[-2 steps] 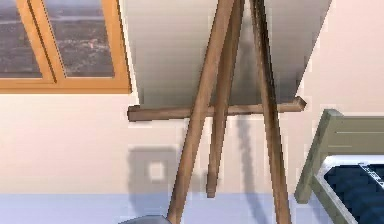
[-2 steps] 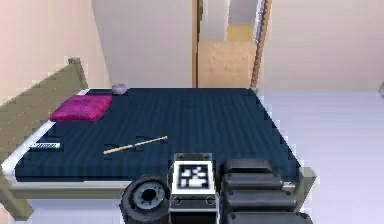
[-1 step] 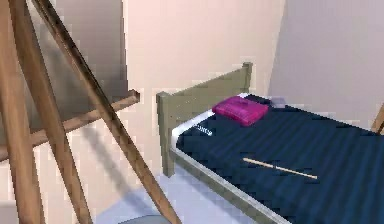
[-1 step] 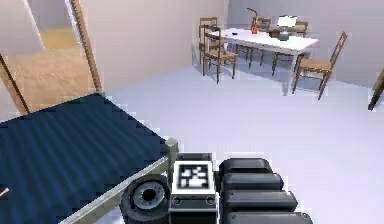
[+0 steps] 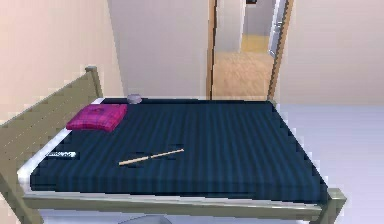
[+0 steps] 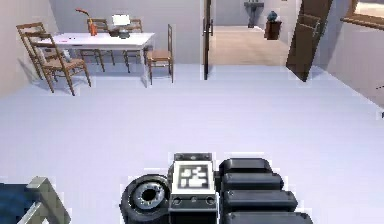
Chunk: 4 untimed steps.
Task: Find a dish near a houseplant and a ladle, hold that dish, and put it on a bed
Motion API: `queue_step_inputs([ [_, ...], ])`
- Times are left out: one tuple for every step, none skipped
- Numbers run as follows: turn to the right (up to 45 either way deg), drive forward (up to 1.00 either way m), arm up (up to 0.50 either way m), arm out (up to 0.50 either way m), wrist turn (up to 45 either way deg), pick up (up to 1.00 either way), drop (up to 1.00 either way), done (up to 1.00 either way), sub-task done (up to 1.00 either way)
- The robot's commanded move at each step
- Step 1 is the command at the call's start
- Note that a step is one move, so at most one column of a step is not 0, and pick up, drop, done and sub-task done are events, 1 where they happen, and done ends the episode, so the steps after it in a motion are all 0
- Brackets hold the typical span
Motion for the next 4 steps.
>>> queue_step_inputs([
  [0.0,0.35,0.00,0.00,0.0,0.00,0.00,0.00,0.00],
  [6.0,0.00,0.00,0.00,0.0,0.00,0.00,0.00,0.00],
  [-3.0,0.00,0.00,0.00,0.0,0.00,0.00,0.00,0.00],
  [-9.0,0.00,0.00,0.00,0.0,0.00,0.00,0.00,0.00],
])
